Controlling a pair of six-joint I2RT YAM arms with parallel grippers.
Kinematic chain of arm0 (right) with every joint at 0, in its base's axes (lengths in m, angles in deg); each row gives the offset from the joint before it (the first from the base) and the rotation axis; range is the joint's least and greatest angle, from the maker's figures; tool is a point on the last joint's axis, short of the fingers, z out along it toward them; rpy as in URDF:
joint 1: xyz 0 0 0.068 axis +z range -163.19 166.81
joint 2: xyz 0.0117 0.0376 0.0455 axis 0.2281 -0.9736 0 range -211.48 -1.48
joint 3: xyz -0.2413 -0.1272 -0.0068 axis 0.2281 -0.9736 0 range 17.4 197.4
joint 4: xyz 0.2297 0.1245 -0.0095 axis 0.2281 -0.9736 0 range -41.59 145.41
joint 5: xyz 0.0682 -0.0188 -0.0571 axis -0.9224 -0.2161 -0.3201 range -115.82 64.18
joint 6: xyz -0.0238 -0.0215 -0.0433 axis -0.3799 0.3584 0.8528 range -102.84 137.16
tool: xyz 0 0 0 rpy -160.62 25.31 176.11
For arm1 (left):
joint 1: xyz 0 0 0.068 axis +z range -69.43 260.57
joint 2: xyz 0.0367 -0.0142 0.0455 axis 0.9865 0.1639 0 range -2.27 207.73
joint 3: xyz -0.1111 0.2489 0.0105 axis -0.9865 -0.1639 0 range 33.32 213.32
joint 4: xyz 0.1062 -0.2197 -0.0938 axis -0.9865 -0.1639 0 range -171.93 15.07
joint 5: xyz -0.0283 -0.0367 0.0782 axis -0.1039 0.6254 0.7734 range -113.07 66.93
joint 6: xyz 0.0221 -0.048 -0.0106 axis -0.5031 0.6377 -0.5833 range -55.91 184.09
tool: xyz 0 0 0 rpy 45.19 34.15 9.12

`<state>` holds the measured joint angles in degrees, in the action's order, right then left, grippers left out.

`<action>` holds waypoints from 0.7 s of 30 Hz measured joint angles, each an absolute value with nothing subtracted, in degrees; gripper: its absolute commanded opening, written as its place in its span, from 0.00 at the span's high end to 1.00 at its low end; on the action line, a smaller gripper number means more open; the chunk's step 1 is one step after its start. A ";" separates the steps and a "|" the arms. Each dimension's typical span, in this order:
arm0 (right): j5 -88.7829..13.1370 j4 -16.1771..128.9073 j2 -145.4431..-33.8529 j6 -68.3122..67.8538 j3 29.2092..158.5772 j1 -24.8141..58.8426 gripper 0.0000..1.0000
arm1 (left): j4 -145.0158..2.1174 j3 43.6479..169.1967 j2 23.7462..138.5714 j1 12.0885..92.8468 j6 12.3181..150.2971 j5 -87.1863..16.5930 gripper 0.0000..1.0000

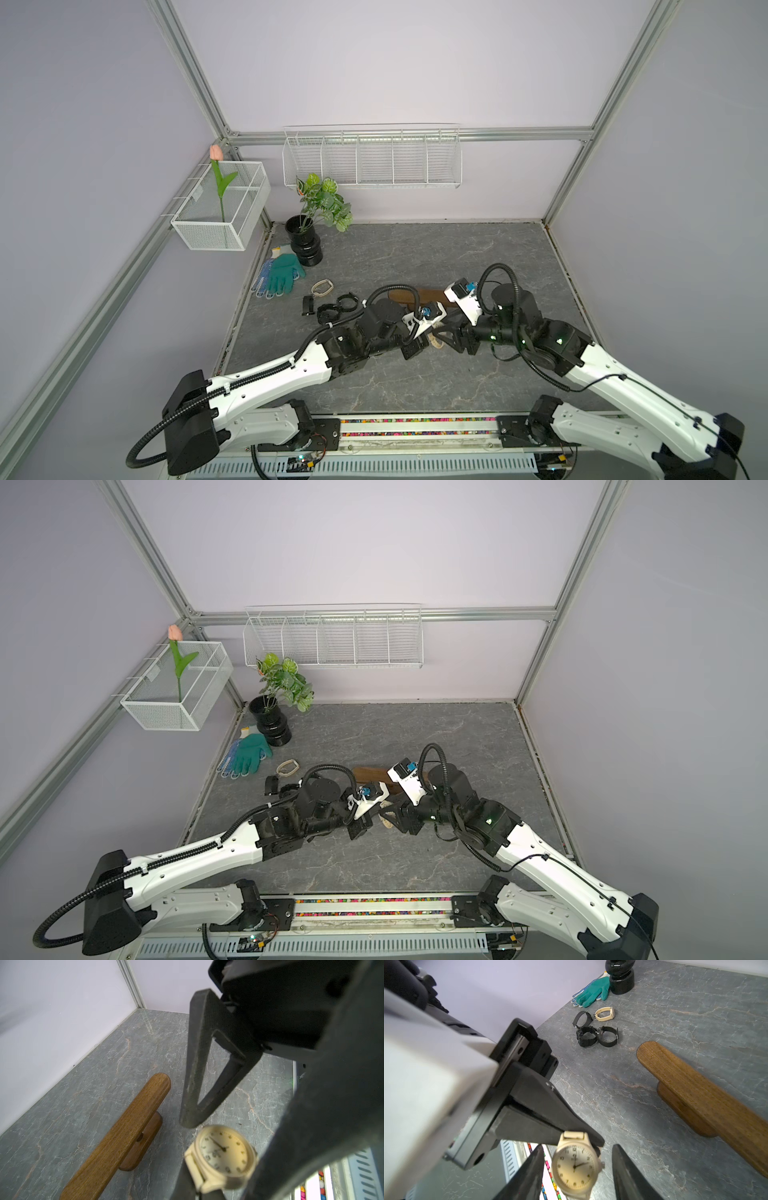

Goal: Place watch on stand
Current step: Pick up the watch at the center of the board.

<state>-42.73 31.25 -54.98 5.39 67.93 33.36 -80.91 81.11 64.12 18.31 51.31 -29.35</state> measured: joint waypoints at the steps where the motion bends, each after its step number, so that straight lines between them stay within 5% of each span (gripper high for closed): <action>1: -42.86 31.25 -55.00 5.39 67.93 33.36 0.50 | -80.91 81.11 64.12 18.31 51.31 -29.35 0.99; 7: -43.54 31.25 -55.61 5.41 67.93 33.42 0.50 | -80.91 81.11 64.12 18.31 51.27 -29.11 0.99; 21: -43.67 31.27 -55.83 5.65 67.93 33.47 0.68 | -80.97 81.11 64.12 18.31 51.29 -28.50 0.97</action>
